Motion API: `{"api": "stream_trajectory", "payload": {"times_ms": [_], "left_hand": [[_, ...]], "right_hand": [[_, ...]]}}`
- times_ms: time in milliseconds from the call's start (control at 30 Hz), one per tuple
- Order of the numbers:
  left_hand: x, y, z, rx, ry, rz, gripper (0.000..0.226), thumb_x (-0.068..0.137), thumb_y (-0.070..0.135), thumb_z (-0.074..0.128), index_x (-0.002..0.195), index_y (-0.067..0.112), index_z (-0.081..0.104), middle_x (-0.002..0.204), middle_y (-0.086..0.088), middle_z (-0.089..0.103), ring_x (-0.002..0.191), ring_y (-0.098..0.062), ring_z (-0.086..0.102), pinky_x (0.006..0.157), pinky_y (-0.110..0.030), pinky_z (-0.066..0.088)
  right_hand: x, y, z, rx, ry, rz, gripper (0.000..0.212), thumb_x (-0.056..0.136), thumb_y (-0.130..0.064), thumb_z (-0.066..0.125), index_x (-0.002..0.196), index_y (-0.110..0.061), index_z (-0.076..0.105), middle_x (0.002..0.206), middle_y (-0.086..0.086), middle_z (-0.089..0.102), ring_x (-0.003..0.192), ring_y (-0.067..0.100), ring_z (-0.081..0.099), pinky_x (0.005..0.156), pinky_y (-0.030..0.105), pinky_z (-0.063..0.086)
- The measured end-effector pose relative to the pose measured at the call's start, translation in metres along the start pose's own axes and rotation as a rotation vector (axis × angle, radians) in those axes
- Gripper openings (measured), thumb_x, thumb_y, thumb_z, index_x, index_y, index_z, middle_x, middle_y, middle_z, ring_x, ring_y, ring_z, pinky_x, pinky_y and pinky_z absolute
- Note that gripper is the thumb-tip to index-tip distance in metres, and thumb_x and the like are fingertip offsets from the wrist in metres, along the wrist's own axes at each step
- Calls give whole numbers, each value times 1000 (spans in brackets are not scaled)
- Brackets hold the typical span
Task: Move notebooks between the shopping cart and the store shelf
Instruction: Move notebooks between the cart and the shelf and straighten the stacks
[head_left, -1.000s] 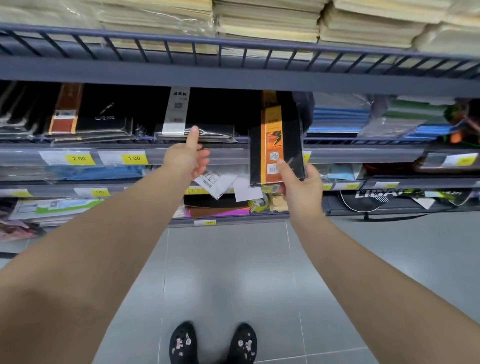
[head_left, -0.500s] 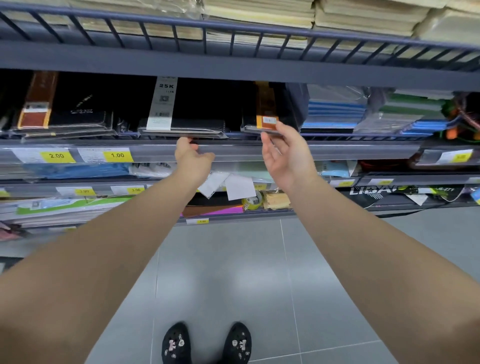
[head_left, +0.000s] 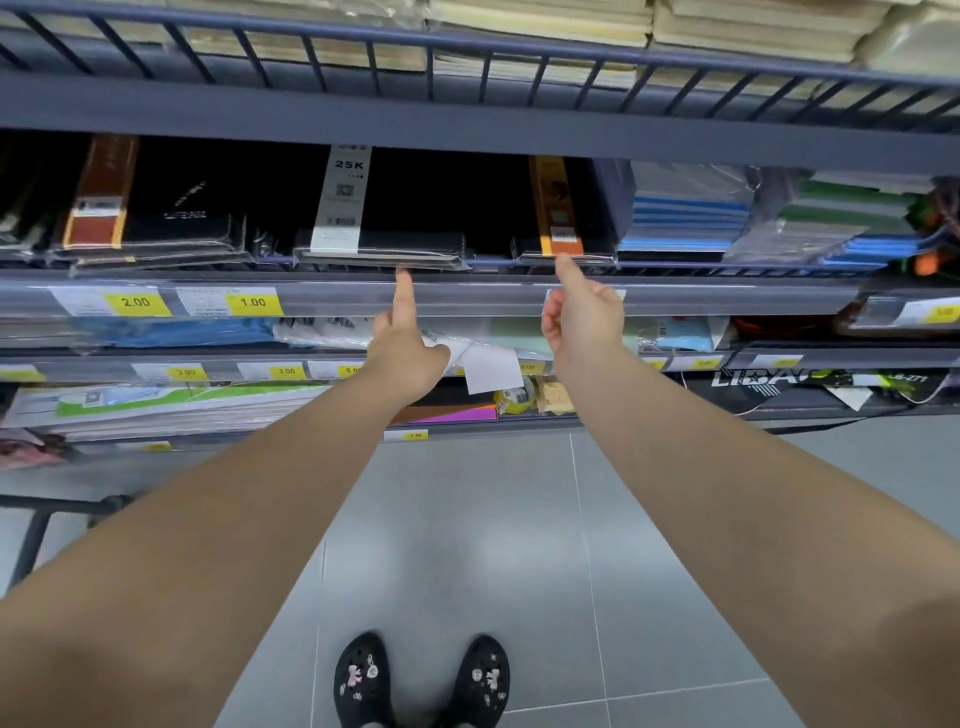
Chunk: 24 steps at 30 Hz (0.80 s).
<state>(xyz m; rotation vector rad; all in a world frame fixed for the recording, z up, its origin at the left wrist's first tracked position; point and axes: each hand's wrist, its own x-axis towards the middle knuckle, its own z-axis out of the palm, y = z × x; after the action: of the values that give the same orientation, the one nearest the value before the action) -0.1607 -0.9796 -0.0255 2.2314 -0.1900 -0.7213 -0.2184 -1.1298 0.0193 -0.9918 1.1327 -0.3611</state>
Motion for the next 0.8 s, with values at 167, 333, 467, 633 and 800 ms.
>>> {"api": "stream_trajectory", "payload": {"times_ms": [167,333,467,633,800], "left_hand": [[-41,-13,-21,140,-60,-143,78,91,26,54,153,20,9,154,-10,16,126,-30,42,84,-30,36],[-116,-42,-64,116,34,-268,58,91,25,54,144,11,36,148,-15,29,132,-32,38,106,-34,31],[-187,-85,-100,110,102,-299,63,92,26,56,147,9,30,151,-15,27,140,-26,26,111,-28,21],[-269,-147,-136,-30,162,-445,68,91,29,58,148,10,28,154,-10,27,141,-25,27,112,-32,24],[-326,-203,-180,-44,230,-485,71,89,32,59,148,10,27,156,-11,21,140,-29,28,113,-36,27]], "right_hand": [[-36,4,-2,-239,-122,102,20,90,-28,63,95,-15,50,82,1,56,68,11,53,73,26,51],[-90,18,8,-740,-318,65,44,84,-30,69,122,-16,52,120,6,58,103,23,56,87,33,43],[-152,38,20,-1094,-567,-199,60,81,-35,72,132,-15,47,118,7,57,100,21,55,79,21,39],[-219,87,39,-1438,-760,-360,82,73,-53,73,142,-23,40,146,5,43,131,26,44,105,33,37],[-286,135,71,-1740,-752,-507,85,72,-61,64,145,-32,31,153,0,31,139,26,31,109,51,31]]}}
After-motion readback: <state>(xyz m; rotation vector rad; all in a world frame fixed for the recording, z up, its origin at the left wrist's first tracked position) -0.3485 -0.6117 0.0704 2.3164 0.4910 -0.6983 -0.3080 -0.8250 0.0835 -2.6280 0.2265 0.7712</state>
